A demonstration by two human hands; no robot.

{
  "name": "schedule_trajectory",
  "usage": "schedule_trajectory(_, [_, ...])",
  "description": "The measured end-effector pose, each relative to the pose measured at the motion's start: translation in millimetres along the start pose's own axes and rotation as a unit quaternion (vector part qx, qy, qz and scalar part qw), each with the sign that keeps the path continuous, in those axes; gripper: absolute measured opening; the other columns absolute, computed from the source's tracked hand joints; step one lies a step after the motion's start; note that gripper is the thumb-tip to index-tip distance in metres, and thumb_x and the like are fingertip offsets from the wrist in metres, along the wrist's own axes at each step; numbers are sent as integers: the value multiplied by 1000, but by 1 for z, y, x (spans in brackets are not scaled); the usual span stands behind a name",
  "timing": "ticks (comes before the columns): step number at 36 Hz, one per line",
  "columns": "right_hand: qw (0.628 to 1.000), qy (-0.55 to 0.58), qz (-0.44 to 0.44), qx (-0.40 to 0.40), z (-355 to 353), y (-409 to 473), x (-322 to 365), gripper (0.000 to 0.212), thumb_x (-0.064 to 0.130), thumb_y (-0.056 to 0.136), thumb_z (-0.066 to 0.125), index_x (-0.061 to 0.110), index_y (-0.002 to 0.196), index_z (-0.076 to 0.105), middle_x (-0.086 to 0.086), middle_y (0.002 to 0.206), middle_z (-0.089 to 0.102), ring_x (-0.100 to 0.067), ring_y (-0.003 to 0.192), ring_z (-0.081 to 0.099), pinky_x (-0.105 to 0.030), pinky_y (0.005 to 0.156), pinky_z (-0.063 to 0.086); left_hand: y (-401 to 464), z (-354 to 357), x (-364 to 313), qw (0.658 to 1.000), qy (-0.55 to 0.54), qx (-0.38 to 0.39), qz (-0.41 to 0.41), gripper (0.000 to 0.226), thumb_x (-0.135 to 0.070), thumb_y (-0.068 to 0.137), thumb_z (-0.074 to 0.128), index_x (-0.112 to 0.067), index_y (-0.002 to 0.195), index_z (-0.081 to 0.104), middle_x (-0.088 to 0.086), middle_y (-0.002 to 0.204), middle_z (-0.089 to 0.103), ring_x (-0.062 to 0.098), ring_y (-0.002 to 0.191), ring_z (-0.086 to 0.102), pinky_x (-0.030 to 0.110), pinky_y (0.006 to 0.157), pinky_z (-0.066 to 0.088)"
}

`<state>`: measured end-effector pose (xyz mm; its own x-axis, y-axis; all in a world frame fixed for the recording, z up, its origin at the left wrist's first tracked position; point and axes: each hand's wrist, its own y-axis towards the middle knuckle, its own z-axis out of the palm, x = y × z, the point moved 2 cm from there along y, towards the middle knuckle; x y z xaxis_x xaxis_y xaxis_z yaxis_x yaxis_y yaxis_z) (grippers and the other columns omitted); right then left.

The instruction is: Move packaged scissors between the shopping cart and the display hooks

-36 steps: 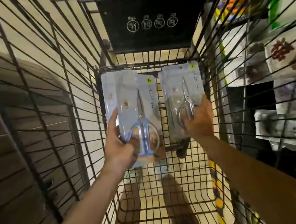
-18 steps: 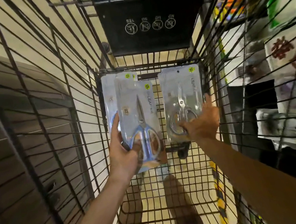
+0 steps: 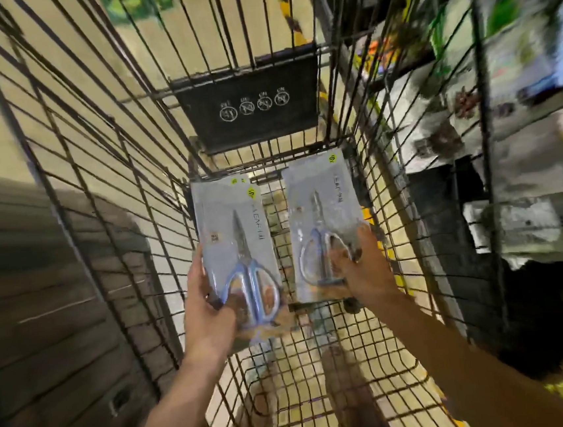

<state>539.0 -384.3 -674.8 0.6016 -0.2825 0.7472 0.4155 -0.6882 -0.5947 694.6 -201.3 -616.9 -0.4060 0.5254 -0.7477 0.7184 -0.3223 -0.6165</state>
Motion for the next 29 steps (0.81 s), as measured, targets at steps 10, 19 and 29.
schedule_trajectory(10, [978,208,1,3,-31,-157,83,67,-1,91,70,31,140,38,-1,131,62,-33,113,68,-68,81,56,-77,-77,-81,987,60,105,106,83,3,90,70,-39,152,34,-2,144,57,18,129,58,9,85,53])
schedule_trajectory(19, [962,218,-135,-94,-43,-308,140,84,-3,88,70,38,146,25,27,126,61,12,109,62,-11,77,53,-161,-151,-152,965,72,169,187,79,-17,79,82,-56,134,42,-14,135,62,0,119,63,26,98,55])
schedule_trajectory(29, [938,219,-169,-211,-67,-423,125,83,4,91,70,42,153,29,26,146,49,-3,135,50,-32,106,50,-238,-145,-172,941,77,254,210,91,-9,82,81,-51,149,35,-9,147,55,18,127,60,52,101,53])
